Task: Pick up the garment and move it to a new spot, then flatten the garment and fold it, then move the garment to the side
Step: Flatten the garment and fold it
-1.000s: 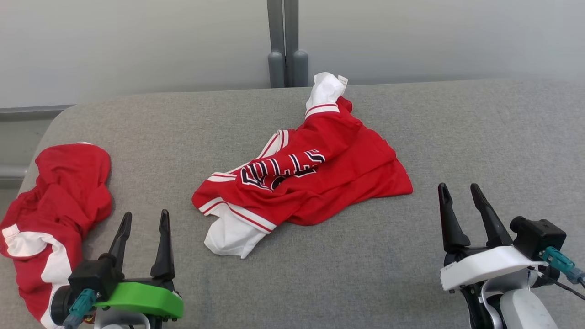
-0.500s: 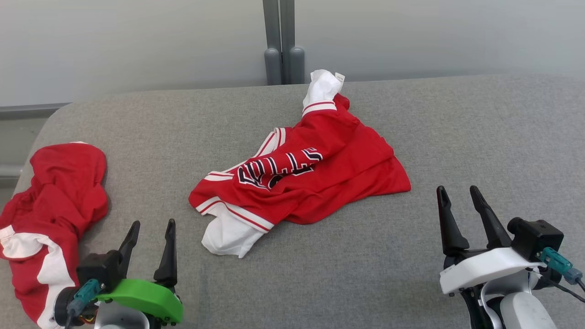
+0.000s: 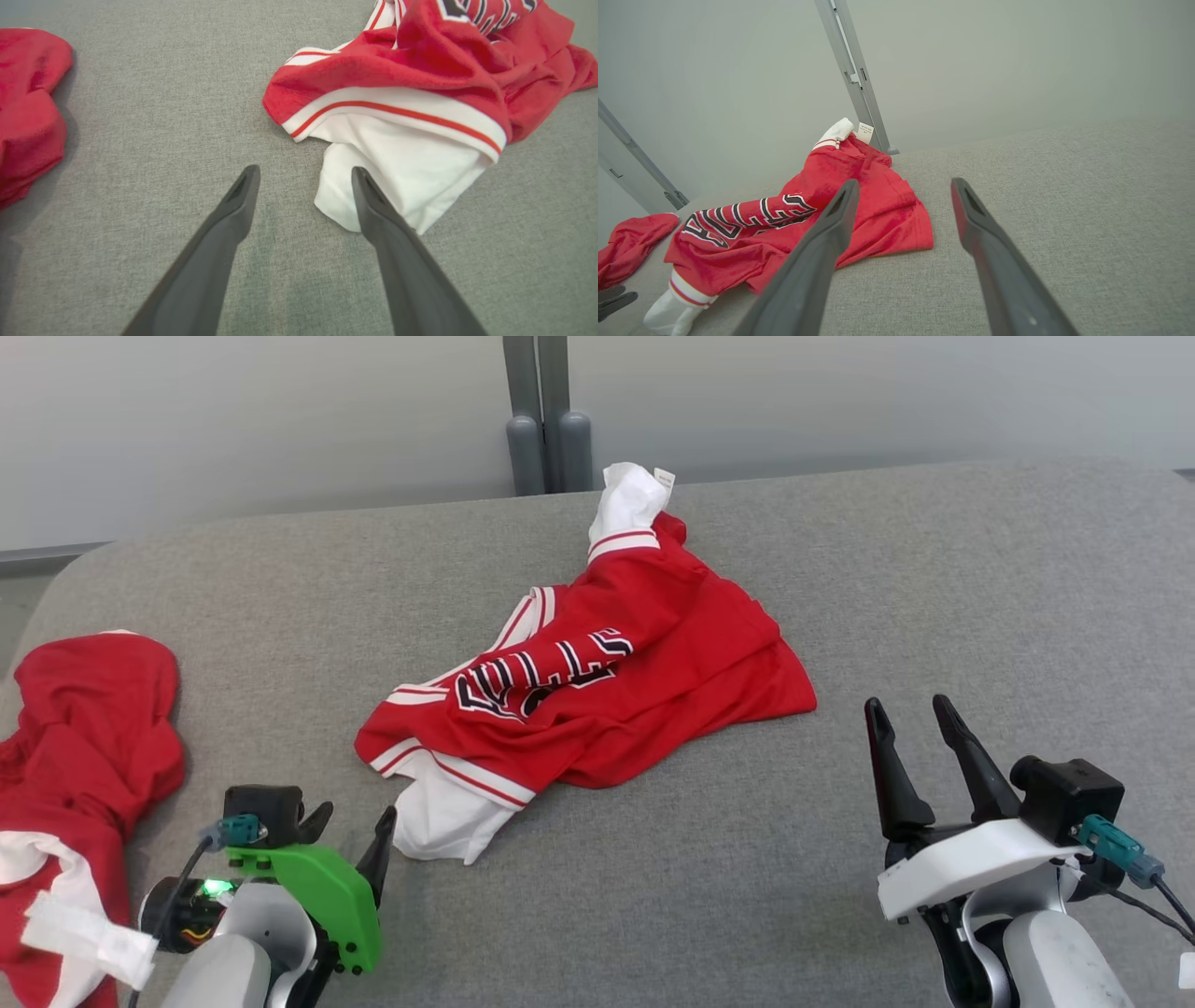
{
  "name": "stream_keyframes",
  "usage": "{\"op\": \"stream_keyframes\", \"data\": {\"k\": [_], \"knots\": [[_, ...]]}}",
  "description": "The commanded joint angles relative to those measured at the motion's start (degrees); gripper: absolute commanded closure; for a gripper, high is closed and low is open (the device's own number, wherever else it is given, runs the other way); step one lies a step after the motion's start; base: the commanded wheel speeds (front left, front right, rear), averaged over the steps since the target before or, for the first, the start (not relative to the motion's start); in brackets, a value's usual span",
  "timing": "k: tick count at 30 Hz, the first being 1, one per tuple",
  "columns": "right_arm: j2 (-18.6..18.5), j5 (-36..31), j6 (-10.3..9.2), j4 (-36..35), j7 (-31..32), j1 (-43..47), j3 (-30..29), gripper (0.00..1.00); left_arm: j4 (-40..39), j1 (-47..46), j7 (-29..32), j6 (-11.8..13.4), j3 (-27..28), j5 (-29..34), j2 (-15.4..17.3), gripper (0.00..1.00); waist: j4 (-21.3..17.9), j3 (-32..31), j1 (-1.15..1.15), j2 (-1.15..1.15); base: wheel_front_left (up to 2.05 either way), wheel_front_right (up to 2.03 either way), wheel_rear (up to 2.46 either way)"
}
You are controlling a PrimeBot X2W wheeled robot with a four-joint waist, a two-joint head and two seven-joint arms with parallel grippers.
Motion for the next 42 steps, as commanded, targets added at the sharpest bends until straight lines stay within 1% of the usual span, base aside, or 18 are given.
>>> {"op": "stream_keyframes", "data": {"k": [1,8,14,15,16,17,18,20,24,30,35,39,42], "knots": [[-0.1,-0.4,0.03,0.0,0.1,-0.6,0.0,0.0,1.1,-1.8,0.7,-0.3,-0.6,-1.1,0.7,0.0,-1.1,1.0,0.0,0.0,0.0,0.0,0.0],[-0.1,-0.4,0.03,0.4,0.2,-1.3,0.6,0.0,7.1,-5.6,3.2,-0.4,-5.4,-4.3,1.9,0.0,-2.9,2.0,0.0,0.0,0.0,0.0,0.0],[-0.1,-0.1,0.03,0.7,-0.1,-1.6,0.8,0.0,10.8,-7.1,2.3,-0.4,-9.6,-6.5,2.5,0.0,-3.6,2.6,0.0,0.0,0.0,0.0,0.0],[-0.1,-0.1,0.03,0.7,-0.1,-1.6,0.9,0.0,11.3,-7.3,2.1,-0.4,-10.2,-6.9,2.4,0.03,-3.7,2.7,0.0,0.0,0.0,0.0,0.0],[-0.1,-0.1,0.03,0.8,-0.2,-1.6,0.8,0.0,11.9,-7.4,1.9,-0.4,-10.9,-7.5,2.4,0.29,-3.7,2.7,0.0,0.0,0.0,0.0,0.0],[-0.1,-0.1,0.03,0.9,-0.2,-1.6,0.8,0.0,12.4,-7.6,1.7,-0.4,-11.5,-7.9,2.5,0.53,-3.6,2.8,0.0,0.0,0.0,0.0,0.0],[-0.1,0.0,0.03,1.0,-0.2,-1.6,0.8,0.0,13.0,-7.9,1.3,-0.4,-12.0,-8.1,2.5,0.68,-3.6,2.8,0.0,0.0,0.0,0.0,0.0],[-0.1,0.0,0.03,1.1,-0.2,-1.6,0.8,0.0,13.9,-8.5,0.8,-0.4,-13.0,-8.8,2.6,1.0,-3.5,2.8,0.0,0.0,0.0,0.0,0.0],[-0.1,0.3,0.03,1.4,-0.2,-1.7,0.8,0.0,15.1,-9.7,-1.5,-0.4,-14.2,-10.3,2.8,1.0,-3.1,2.4,0.0,0.0,0.0,0.0,0.0],[-0.1,0.6,0.03,2.0,-0.5,-1.0,0.5,0.0,14.5,-9.3,-4.5,-0.3,-13.4,-11.9,2.9,1.0,-2.0,1.3,0.0,0.0,0.0,0.0,0.0],[-0.1,0.6,0.03,2.2,-0.2,-0.5,-0.3,0.0,11.2,-5.9,-4.6,1.7,-12.4,-13.2,3.5,1.0,-1.0,0.4,0.0,0.0,0.0,0.0,0.0],[-0.1,0.3,0.03,1.6,0.0,-0.5,-1.9,0.0,5.7,-2.1,-3.0,3.5,-12.1,-14.1,4.7,1.0,0.2,0.1,0.0,0.0,0.0,0.0,0.0],[-0.1,0.0,0.03,1.2,0.1,0.0,-3.2,0.0,0.3,1.0,-1.8,5.4,-11.6,-14.6,5.8,1.0,1.3,0.1,0.0,0.0,0.0,0.0,0.0]]}}
